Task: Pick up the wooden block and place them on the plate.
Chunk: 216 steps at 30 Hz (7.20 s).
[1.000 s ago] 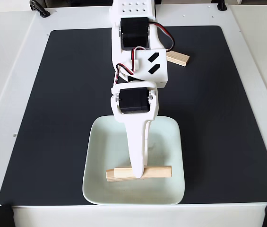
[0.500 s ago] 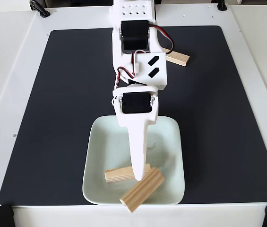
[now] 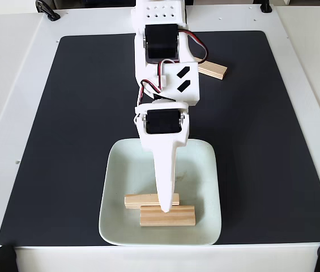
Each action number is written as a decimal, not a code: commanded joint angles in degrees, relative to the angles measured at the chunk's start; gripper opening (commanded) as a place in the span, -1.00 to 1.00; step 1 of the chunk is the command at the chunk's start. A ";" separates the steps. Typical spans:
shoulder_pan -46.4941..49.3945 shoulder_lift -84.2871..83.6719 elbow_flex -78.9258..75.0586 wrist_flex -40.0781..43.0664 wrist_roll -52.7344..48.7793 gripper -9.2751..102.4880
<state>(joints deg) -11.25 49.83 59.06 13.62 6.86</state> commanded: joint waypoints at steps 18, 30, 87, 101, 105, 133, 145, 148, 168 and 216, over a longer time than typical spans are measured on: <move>-5.10 51.24 31.73 45.35 0.62 -0.83; -6.24 60.82 41.31 61.61 21.97 -0.85; -5.80 39.11 46.41 48.96 70.40 -0.25; -4.57 35.07 46.49 48.87 70.49 -0.50; -4.39 35.07 47.37 46.41 70.49 -0.85; 4.22 52.82 32.08 27.51 -4.75 -0.85; 0.00 23.99 -0.35 27.60 -6.42 -0.85; -0.97 21.18 -1.76 27.60 -9.49 -0.85; -1.76 18.98 -1.67 27.25 -5.36 -0.85; 1.41 14.85 -5.19 27.60 -5.54 -0.46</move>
<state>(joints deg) -9.58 64.07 56.16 41.48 1.67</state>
